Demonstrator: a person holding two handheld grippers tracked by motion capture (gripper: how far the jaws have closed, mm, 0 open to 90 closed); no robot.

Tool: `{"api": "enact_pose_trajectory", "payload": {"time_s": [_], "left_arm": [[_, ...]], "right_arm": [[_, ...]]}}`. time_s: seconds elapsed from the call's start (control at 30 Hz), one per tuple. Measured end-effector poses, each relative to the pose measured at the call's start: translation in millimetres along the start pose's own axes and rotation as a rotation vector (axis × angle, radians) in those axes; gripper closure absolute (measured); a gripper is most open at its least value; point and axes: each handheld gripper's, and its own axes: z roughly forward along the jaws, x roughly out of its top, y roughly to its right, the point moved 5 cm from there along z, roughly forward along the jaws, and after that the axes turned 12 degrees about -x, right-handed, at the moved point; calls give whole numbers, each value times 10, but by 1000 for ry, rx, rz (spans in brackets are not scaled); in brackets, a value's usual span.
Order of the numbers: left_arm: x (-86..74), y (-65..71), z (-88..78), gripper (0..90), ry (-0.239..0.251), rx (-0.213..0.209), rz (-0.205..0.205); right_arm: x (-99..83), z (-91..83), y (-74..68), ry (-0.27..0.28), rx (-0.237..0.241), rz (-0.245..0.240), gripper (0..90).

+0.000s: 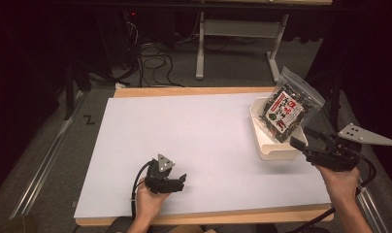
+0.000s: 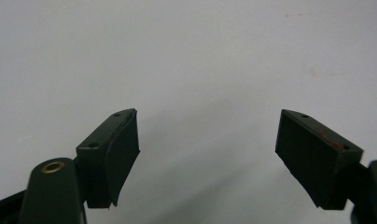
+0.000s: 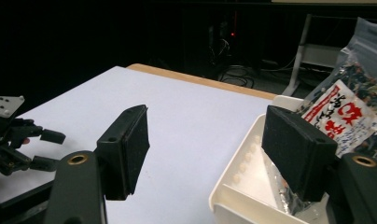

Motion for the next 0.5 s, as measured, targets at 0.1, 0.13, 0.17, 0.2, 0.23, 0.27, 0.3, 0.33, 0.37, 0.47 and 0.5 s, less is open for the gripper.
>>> {"api": "enact_pose_trajectory", "payload": {"time_s": [0.1,0.13,0.17,0.2,0.23,0.27,0.3,0.33,0.37,0.47,0.5], "left_arm": [[0,-12,2,222,0,0,-6],[1,-18,5,222,-1,5,-9],[2,-22,5,219,-2,11,-12],[2,-23,3,215,-2,14,-13],[1,-23,-3,212,-1,15,-12],[0,-23,-10,210,1,16,-12],[0,-23,-16,209,6,17,-14],[1,-25,-21,208,9,18,-17],[3,-27,-25,208,10,18,-20],[6,-27,-14,207,8,12,-20],[7,-22,-11,207,7,12,-19]], "right_arm": [[-31,3,-47,-7,16,-7,318],[-39,7,-57,-7,17,-12,316],[-48,9,-69,-9,19,-14,313],[-57,12,-79,-8,19,-16,311],[-67,14,-89,-7,25,-18,311],[-78,19,-99,-3,31,-18,313],[-92,24,-110,-3,32,-19,316],[-107,30,-122,-3,33,-21,319],[-123,38,-133,-5,27,-25,324],[-165,65,-174,-8,36,-40,336],[-180,71,-189,-11,34,-45,337]]}}
